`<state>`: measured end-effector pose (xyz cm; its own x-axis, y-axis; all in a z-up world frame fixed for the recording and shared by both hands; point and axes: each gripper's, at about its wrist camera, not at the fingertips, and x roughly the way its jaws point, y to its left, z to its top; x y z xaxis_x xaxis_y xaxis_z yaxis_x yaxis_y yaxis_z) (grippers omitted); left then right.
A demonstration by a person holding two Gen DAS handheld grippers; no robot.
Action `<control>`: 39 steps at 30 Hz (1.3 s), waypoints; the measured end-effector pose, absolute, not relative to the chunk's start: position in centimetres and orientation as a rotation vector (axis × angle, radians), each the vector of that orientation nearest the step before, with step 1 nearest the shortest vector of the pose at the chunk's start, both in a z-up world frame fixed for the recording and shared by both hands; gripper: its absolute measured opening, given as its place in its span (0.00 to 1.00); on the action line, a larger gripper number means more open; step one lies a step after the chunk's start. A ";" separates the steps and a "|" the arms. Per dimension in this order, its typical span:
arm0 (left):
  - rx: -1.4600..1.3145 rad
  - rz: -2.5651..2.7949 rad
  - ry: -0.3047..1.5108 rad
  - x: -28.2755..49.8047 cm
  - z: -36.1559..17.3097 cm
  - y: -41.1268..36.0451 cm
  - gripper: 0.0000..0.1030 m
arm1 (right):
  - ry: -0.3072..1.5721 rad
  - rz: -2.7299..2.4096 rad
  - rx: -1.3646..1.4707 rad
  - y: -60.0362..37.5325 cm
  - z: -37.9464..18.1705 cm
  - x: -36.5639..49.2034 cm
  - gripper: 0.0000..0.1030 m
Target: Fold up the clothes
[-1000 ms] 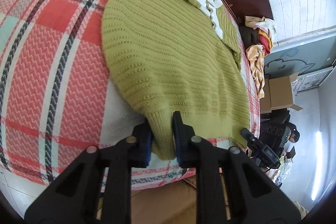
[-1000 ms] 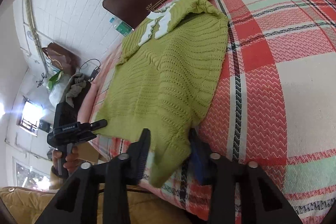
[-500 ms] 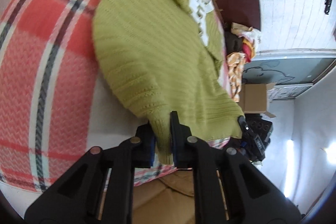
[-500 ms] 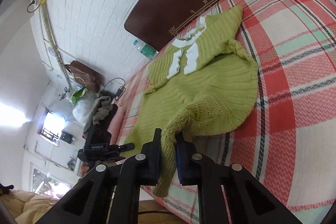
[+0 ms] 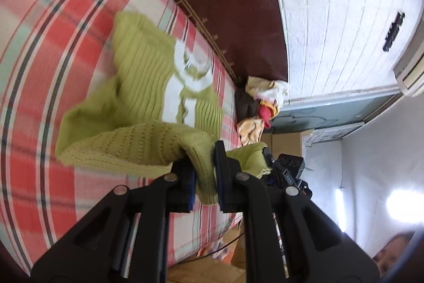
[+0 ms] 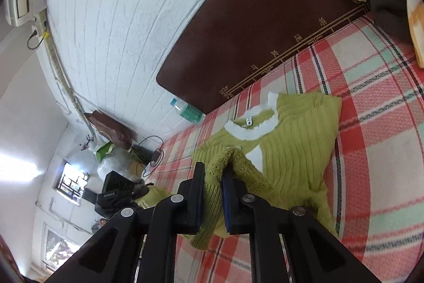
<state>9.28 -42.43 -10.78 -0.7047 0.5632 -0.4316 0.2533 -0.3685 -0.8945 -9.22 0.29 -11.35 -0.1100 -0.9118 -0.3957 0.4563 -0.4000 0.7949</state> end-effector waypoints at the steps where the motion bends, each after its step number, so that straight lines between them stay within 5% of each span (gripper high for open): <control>1: -1.097 2.189 -1.634 8.0 -10.8 -43.1 0.13 | -0.617 -1.706 1.126 -0.3 -11.6 -10.5 0.11; 11: -1.220 2.232 -1.703 0.1 -14.3 -46.5 0.15 | -0.658 -1.721 1.405 -4.3 -18.4 -19.1 0.14; 16: -1.239 2.286 -1.683 -1.4 -15.4 -47.2 0.55 | -0.668 -1.774 1.394 -4.0 -19.2 -19.6 0.21; 22: -1.187 2.498 -1.315 -0.9 -12.2 -44.8 0.62 | -0.522 -1.963 1.216 -3.6 -15.4 -18.0 0.31; 27: -1.305 2.572 -1.011 -2.2 -12.2 -41.4 0.62 | -0.183 -2.008 1.136 -7.4 -14.2 -15.7 0.46; 35: -1.407 2.650 -0.751 -3.0 -14.2 -38.8 0.62 | 0.073 -2.186 1.201 -9.1 -16.7 -17.1 0.63; 37: -1.418 2.649 -0.745 -3.1 -14.6 -38.6 0.62 | 0.078 -2.127 1.225 -9.3 -17.6 -17.4 0.62; 39: -1.418 2.649 -0.754 -3.3 -14.6 -38.5 0.62 | 0.067 -2.078 1.184 -9.4 -17.9 -17.4 0.32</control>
